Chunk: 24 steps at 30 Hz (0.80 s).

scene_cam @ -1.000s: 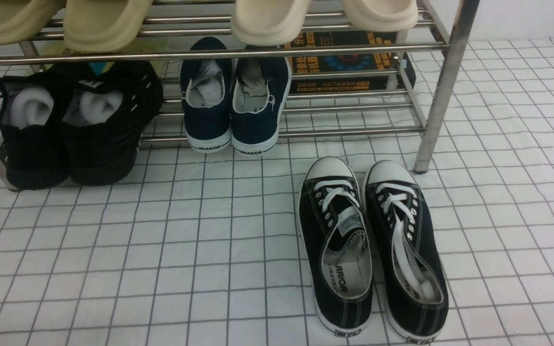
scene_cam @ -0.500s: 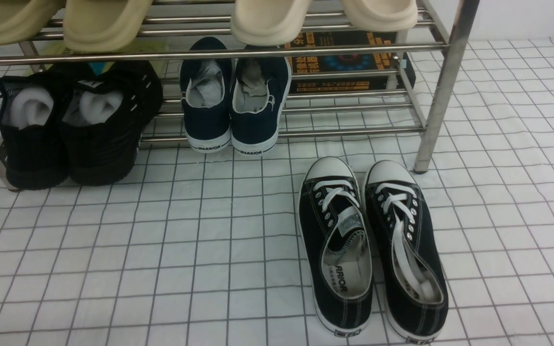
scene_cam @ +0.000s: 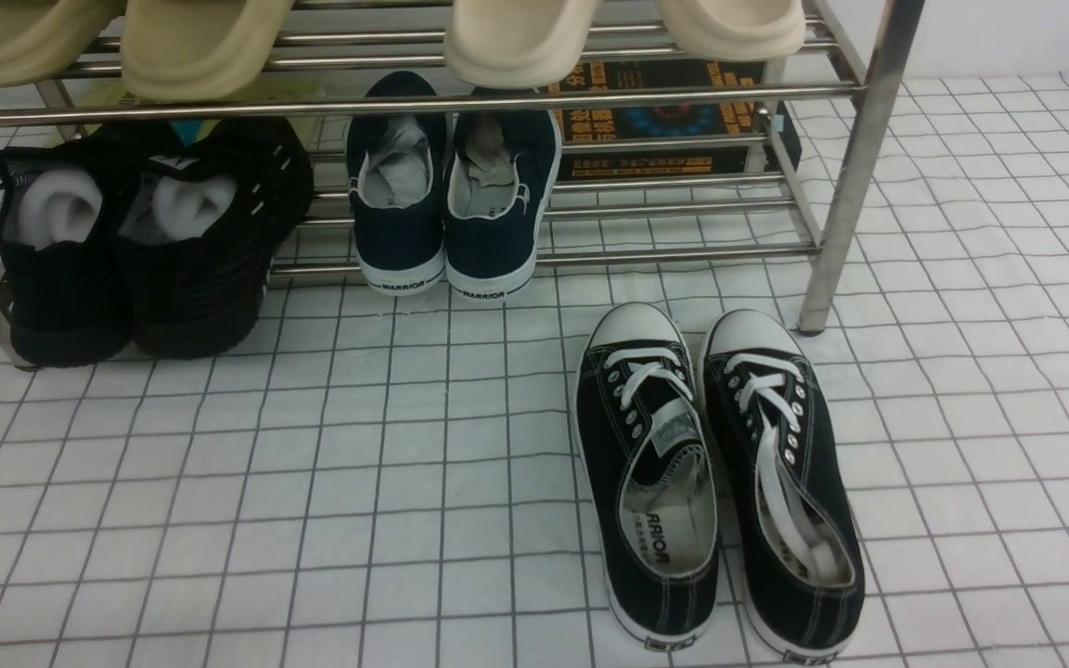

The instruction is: Take the shoes off the shelf with your hand from the white checkered tablecloth.

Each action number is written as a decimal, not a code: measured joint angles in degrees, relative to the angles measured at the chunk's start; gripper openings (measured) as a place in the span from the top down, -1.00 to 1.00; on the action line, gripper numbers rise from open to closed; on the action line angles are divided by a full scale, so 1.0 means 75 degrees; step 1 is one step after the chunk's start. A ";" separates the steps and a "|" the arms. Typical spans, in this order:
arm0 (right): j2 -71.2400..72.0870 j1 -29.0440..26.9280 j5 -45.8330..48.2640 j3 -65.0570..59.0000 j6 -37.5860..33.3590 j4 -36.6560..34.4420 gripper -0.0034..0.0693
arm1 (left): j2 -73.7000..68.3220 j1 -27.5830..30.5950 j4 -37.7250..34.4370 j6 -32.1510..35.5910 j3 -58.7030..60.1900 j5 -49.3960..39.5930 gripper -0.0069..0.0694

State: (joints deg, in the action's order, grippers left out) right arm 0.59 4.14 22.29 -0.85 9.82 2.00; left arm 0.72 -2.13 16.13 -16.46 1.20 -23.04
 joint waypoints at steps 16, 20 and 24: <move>0.0000 0.0000 0.0000 0.0000 0.0000 0.0000 0.59 | 0.0000 0.0000 0.0000 0.0000 0.0000 0.0000 0.19; 0.0000 0.0000 0.0000 0.0000 0.0000 0.0000 0.59 | 0.0000 0.0000 0.0000 0.0000 0.0000 0.0000 0.19; 0.0000 0.0000 0.0000 0.0000 0.0000 0.0000 0.58 | 0.0000 0.0000 0.0000 0.0000 0.0000 0.0000 0.19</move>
State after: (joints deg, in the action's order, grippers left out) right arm 0.59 4.14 22.29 -0.85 9.82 2.00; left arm 0.72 -2.13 16.13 -16.46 1.20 -23.04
